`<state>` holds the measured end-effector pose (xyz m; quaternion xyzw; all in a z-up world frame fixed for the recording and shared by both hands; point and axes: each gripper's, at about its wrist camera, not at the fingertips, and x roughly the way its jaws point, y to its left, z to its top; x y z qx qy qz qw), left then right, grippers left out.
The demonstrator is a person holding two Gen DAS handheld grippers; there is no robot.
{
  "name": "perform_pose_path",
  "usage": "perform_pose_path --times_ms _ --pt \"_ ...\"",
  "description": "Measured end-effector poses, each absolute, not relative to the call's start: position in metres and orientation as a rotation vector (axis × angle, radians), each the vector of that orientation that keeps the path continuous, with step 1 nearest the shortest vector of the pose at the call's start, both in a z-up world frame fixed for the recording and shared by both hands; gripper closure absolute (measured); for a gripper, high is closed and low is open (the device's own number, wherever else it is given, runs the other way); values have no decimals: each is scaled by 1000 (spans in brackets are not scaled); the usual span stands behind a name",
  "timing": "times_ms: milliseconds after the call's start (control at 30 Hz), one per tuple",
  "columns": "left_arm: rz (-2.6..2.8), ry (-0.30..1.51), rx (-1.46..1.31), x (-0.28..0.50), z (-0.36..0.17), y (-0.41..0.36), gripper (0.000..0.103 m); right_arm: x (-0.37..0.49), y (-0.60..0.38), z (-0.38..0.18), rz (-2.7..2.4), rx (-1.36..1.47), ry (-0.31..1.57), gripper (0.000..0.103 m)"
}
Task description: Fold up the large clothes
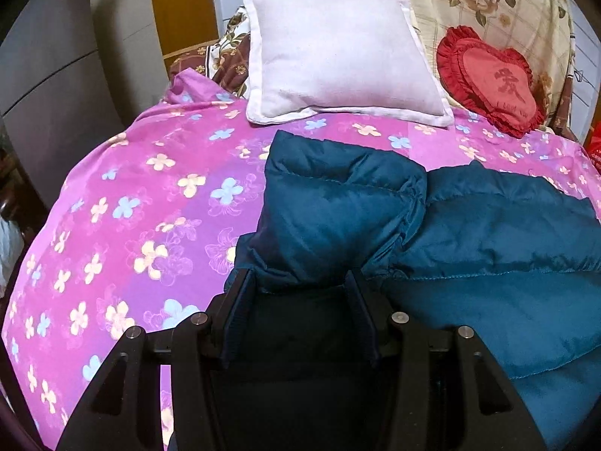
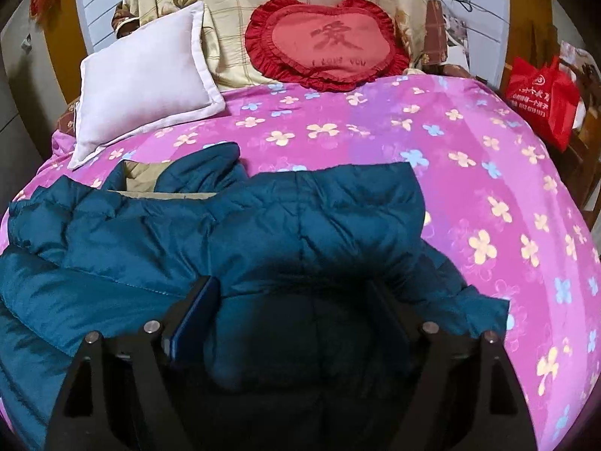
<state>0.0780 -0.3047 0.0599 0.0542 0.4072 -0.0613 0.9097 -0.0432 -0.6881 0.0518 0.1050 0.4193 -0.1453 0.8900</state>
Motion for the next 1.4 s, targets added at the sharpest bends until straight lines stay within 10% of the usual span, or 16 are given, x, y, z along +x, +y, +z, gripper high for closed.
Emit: perform_pose_path --times_ms 1400 --pt "-146 669 118 -39 92 -257 71 -174 -695 63 -344 266 852 13"
